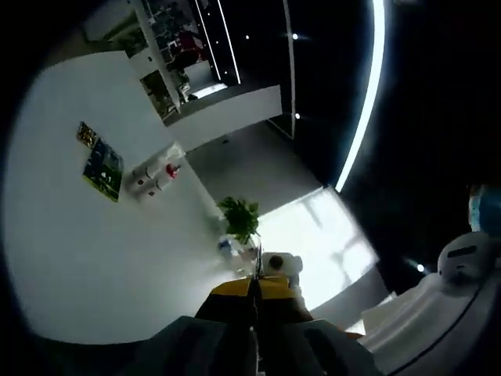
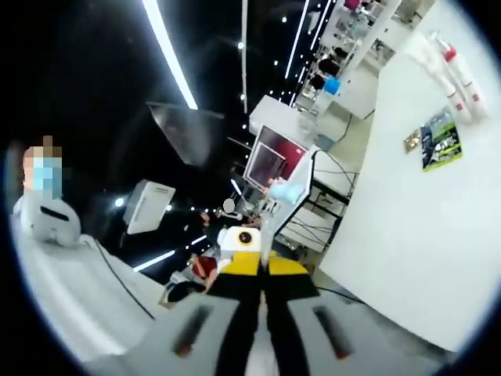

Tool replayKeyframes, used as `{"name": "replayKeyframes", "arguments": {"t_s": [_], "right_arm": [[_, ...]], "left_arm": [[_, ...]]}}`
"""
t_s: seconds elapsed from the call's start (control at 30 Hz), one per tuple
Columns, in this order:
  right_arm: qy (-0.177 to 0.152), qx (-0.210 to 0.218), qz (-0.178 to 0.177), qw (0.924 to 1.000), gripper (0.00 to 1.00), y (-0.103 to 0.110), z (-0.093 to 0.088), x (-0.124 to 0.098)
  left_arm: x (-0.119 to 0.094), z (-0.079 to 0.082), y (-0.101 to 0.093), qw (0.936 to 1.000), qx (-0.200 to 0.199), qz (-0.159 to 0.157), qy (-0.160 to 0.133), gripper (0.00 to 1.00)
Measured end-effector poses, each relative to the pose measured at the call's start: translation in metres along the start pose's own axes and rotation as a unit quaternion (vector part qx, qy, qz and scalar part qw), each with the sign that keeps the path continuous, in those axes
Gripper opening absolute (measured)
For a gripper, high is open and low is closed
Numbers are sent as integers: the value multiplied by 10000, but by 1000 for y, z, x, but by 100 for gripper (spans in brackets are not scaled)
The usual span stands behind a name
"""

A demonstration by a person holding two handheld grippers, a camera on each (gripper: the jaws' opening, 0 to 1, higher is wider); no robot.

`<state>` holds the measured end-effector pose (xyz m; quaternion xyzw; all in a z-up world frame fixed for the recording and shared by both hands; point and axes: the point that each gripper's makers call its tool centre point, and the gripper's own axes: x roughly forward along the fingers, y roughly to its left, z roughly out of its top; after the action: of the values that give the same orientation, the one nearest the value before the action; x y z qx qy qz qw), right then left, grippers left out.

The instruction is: Arrange the skincare products in the storage area until every visible bottle or jar stands upright without overlapping.

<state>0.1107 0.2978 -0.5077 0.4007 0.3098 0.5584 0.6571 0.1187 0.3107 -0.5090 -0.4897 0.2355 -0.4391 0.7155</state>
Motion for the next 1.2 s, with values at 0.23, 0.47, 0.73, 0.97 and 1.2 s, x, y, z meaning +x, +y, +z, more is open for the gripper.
{"name": "replayKeyframes", "arguments": {"t_s": [0.23, 0.47, 0.73, 0.97, 1.2], "right_arm": [[-490, 154, -143, 9986, 5, -9, 16, -7], [-448, 82, -118, 9989, 2, -7, 14, -14], [-907, -185, -905, 9916, 13, -41, 26, -45], [-732, -1004, -2561, 9586, 24, -92, 13, -109], [-279, -1543, -3941, 9056, 24, -129, -9, -169]], "left_arm": [[6, 2, 3, 9999, -81, 0, -91, 1], [9, -6, 8, 9998, -203, -10, -2, 1], [-2, 23, 36, 9949, -577, 329, -755, 1], [-20, 64, 78, 9855, -678, 862, -1296, 1], [-15, 107, 121, 9769, -710, 1289, -1551, 1]]}}
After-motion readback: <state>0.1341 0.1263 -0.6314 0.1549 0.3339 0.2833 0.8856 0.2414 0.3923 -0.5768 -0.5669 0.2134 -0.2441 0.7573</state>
